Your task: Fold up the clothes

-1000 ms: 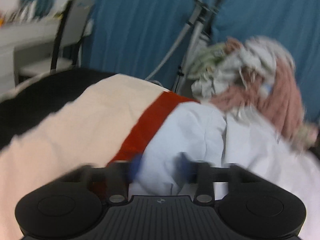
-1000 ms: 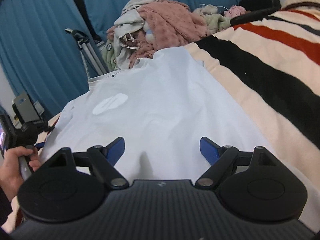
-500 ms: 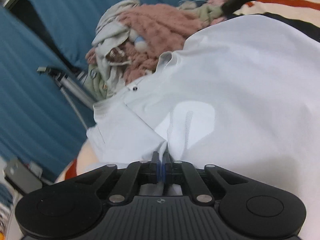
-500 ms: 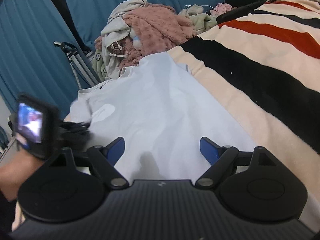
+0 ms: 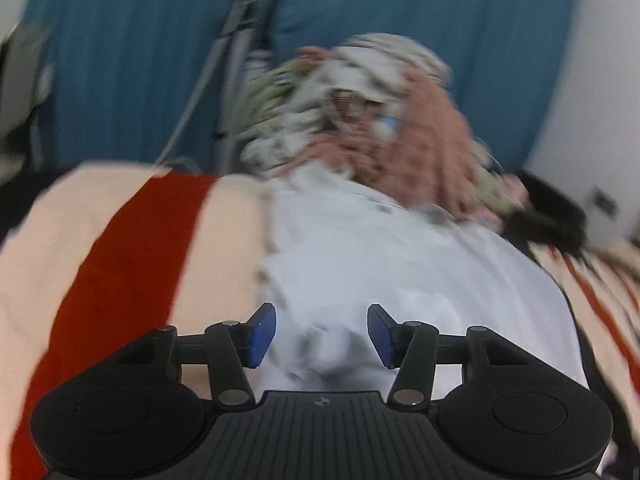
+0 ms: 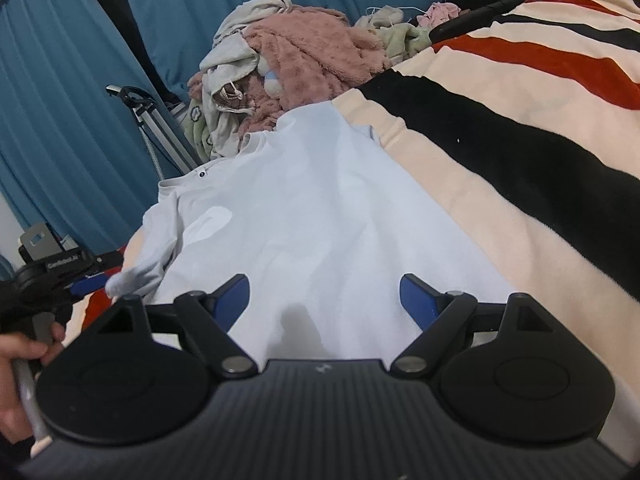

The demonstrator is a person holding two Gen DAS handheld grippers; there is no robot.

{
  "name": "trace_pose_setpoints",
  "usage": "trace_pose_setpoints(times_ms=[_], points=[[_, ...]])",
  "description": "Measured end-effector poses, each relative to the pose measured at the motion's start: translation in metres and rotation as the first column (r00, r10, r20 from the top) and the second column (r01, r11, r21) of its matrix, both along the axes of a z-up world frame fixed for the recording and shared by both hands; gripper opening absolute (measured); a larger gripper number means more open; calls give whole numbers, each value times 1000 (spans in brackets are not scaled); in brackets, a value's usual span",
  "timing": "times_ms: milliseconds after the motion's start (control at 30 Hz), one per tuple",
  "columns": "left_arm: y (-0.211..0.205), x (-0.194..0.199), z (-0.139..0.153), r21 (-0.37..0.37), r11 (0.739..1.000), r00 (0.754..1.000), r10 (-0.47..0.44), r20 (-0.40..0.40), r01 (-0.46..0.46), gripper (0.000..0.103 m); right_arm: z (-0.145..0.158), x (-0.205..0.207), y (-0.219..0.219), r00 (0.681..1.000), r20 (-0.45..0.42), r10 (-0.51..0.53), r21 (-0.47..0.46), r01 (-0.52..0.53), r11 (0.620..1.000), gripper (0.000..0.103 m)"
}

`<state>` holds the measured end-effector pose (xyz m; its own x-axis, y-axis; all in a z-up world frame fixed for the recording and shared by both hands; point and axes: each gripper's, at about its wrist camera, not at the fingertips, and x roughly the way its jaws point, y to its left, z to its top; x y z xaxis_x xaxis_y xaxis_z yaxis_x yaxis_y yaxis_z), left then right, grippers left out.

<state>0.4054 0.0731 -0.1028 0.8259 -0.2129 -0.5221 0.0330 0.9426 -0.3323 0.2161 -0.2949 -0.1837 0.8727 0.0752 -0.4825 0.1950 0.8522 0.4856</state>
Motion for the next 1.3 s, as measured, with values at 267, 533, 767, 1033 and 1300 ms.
trace_pose_setpoints(times_ms=[267, 533, 767, 1033, 1300], points=[[30, 52, -29, -206, 978, 999, 30, -28, -35, 13, -9, 5, 9, 1000, -23, 19, -67, -20, 998, 84], [68, 56, -7, -198, 980, 999, 34, 28, -28, 5, -20, 18, 24, 997, -61, 42, -188, -53, 981, 86], [141, 69, 50, -69, 990, 990, 126, 63, -122, 2, -21, 17, 27, 997, -61, 49, -211, -61, 976, 86], [201, 117, 68, 269, 871, 909, 414, 43, -410, 2, -24, 19, 28, 996, -65, 54, -226, -68, 972, 86], [217, 60, 31, -102, 903, 909, 413, -54, -417, 45, -26, 26, 32, 996, -73, 55, -252, -72, 965, 86]])
